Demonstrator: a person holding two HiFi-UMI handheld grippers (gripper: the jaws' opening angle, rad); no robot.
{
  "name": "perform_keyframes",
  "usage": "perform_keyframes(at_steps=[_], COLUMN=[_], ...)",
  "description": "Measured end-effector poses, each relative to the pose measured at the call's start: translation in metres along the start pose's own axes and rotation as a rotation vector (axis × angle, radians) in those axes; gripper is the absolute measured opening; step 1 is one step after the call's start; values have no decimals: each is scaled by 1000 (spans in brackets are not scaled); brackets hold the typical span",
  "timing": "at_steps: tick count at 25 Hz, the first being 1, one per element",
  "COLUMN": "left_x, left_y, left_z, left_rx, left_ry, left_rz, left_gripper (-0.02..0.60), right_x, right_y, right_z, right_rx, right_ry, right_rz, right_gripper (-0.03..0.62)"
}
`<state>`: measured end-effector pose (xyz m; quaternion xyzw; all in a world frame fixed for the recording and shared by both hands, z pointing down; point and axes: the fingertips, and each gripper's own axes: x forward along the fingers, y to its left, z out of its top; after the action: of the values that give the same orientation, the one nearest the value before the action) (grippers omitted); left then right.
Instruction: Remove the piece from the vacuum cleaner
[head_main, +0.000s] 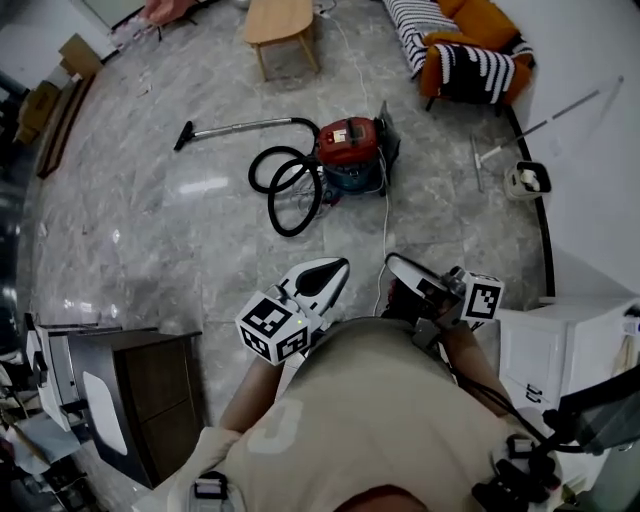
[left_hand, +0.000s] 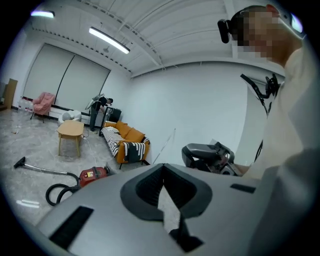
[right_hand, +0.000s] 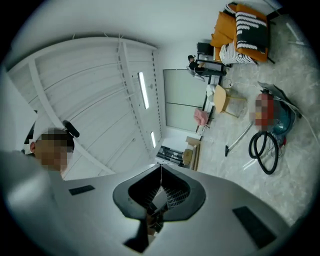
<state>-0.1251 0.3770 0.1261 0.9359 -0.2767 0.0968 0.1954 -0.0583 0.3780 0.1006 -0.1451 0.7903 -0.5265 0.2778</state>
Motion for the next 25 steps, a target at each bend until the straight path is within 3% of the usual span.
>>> perform_keyframes(at_steps=[7, 13, 21, 25], left_x=[87, 129, 148, 153], left_y=[-15, -24, -11, 4], left_z=[16, 22, 23, 23], left_rx=[26, 35, 33, 22], left_ry=[54, 71, 95, 97], left_rz=[-1, 32, 96, 87], left_gripper=[3, 3, 3, 3], right_x=[-49, -70, -71, -66], right_y=[-29, -39, -56, -68], right_z=[72, 107, 120, 122], right_rx=[6, -14, 0, 12], right_ry=[-13, 19, 89, 102], right_rz=[-25, -16, -30, -66], right_gripper=[3, 3, 3, 3])
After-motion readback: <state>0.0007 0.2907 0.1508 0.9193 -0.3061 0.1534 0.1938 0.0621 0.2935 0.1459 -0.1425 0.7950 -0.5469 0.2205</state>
